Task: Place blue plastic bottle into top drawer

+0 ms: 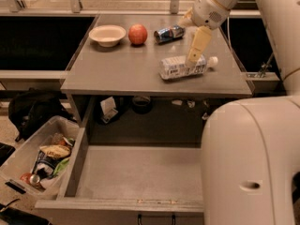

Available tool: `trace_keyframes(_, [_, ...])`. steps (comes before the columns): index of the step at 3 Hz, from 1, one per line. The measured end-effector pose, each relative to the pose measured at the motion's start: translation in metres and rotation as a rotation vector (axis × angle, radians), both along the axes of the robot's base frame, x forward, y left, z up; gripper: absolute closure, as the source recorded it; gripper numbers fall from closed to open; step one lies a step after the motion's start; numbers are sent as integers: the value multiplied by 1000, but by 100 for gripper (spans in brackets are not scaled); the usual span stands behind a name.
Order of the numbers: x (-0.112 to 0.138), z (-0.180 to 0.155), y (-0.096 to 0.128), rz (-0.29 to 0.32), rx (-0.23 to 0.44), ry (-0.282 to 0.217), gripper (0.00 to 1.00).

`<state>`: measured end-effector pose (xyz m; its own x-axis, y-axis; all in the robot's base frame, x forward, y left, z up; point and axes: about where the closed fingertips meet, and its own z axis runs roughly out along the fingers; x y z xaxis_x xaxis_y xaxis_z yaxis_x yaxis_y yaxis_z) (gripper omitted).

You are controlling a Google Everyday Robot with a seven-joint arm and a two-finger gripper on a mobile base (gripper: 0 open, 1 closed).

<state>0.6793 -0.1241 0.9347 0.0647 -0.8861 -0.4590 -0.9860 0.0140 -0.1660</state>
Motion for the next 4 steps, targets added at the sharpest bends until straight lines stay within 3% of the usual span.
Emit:
trace_keyframes(1, [17,22,5,-13,33,-86,0])
trace_keyframes(3, [25,20,4,-36,41,-103,0])
trace_keyframes(4, [30,-22,-4,-60,77,-25,0])
